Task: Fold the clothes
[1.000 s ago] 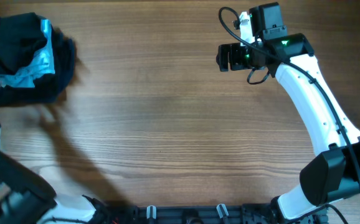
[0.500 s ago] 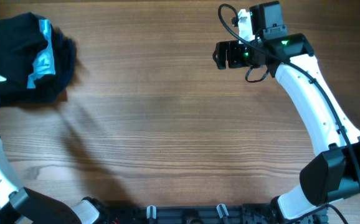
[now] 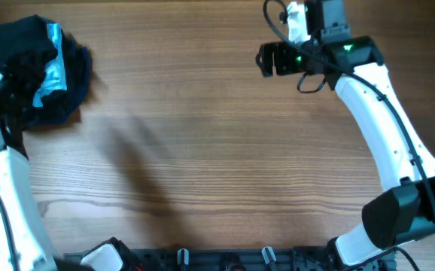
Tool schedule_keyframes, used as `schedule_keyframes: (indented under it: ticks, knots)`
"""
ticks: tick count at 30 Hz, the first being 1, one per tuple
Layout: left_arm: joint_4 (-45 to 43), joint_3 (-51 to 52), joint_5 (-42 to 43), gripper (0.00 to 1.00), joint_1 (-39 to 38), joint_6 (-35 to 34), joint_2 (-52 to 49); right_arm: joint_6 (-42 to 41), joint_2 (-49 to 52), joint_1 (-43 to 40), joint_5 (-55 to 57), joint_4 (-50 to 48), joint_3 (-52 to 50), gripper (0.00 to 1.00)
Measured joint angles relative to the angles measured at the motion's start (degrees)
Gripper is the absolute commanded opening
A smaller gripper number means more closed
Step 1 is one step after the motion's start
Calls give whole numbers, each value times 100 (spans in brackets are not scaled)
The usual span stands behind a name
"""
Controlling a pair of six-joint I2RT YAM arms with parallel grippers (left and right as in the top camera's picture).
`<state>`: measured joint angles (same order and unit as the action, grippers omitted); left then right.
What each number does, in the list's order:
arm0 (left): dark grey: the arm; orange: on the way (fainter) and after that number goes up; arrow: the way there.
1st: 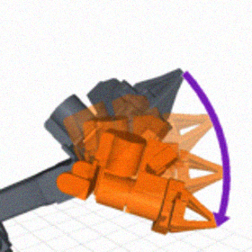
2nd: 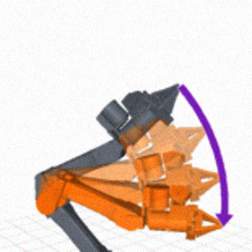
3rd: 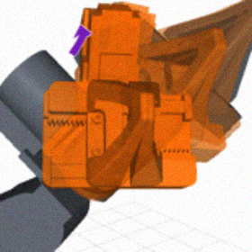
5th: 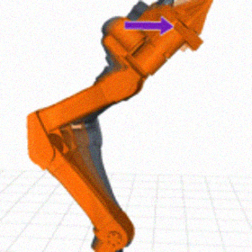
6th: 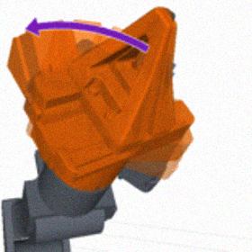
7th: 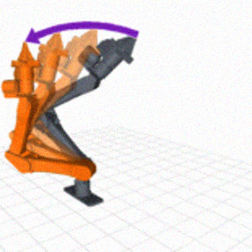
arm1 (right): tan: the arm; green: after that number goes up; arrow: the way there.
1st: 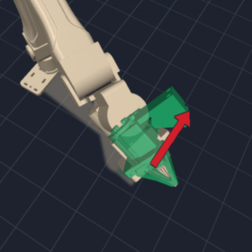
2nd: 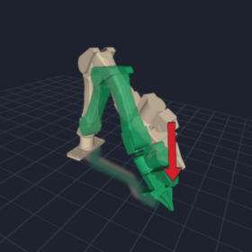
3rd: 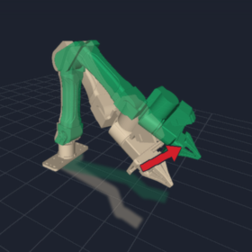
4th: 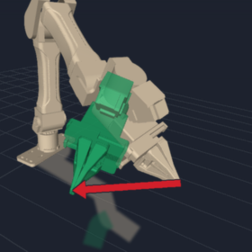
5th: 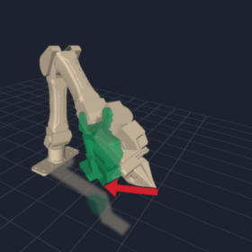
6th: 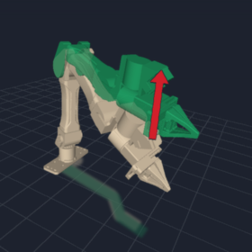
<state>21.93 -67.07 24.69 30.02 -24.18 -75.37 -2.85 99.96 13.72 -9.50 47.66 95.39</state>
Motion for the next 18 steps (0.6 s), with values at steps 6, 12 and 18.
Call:
schedule_keyframes:
  ticks: [6, 12, 18]
  knots:
    - [1220, -302, -245, 84, -323, 588, 1003, 258, -262, 2, 688, 310, 577, 100]
    - [2651, -313, -330, 85, -726, 1082, 1377, 470, -1008, 0, 1613, 374, 719, 100]
    - [3110, -313, -389, 92, -1311, 1652, 1220, 540, -1711, 2, 2072, 527, 728, 100]
